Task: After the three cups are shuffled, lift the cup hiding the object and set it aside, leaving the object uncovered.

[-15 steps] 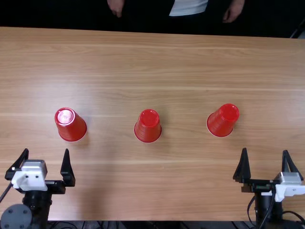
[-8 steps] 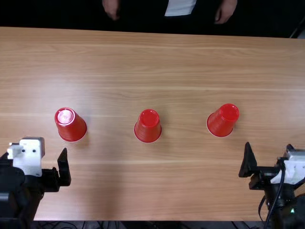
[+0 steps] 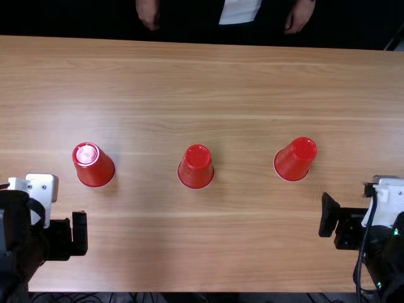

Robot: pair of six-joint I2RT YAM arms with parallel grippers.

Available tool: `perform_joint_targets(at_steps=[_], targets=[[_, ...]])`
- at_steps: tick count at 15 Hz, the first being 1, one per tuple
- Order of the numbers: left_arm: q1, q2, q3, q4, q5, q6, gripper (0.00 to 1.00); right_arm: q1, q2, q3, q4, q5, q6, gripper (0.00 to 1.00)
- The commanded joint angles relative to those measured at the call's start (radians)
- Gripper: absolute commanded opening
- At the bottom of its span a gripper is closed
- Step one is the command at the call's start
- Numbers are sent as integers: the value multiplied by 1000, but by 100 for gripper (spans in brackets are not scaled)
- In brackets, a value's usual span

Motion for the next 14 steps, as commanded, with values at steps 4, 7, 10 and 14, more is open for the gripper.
perform_joint_targets(at_steps=[4, 7, 10, 14], targets=[[4, 69, 53, -71, 0, -1, 100, 75, 127, 114, -167, -18, 3, 100], [4, 74, 48, -67, 8, -3, 100, 102, 164, 116, -168, -18, 5, 100], [2, 82, 47, -67, 11, -3, 100, 159, 242, 195, -159, -31, 9, 100], [-1, 105, 45, -56, 13, -3, 100, 245, 369, 241, -133, -70, 16, 100]])
